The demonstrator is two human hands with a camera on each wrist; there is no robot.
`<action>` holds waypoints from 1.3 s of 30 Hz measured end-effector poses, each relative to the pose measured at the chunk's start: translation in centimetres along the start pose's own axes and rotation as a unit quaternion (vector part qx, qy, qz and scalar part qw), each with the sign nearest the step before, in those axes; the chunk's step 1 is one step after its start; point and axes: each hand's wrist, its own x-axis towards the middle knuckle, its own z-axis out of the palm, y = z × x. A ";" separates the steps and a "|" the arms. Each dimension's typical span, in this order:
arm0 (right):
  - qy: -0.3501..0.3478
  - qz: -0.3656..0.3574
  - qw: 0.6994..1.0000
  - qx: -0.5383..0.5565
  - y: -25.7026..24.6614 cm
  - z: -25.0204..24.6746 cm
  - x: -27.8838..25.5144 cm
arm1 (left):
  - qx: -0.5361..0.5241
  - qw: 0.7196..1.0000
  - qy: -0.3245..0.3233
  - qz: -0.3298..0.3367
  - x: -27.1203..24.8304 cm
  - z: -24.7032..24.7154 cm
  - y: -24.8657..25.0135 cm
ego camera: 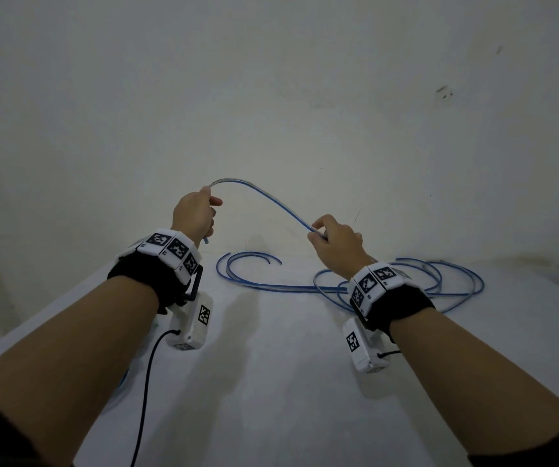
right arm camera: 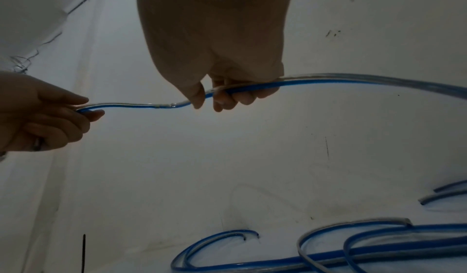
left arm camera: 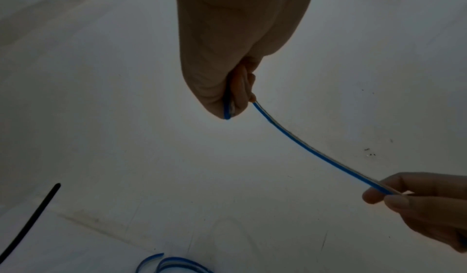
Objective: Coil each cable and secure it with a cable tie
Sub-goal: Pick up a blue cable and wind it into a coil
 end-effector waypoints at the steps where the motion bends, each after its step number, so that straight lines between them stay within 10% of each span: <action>1: 0.010 -0.004 1.000 -0.004 0.0 0.0 0.1 | -0.012 1.000 0.001 -0.009 0.0 0.0 0.1; 25: 0.060 0.043 0.996 -0.039 0.6 -0.2 0.3 | -0.017 0.998 -0.050 0.039 -1.4 0.0 0.3; 39: 0.046 -0.021 0.998 0.033 -0.1 0.6 0.1 | -0.209 0.975 -0.065 0.046 -1.6 0.9 1.7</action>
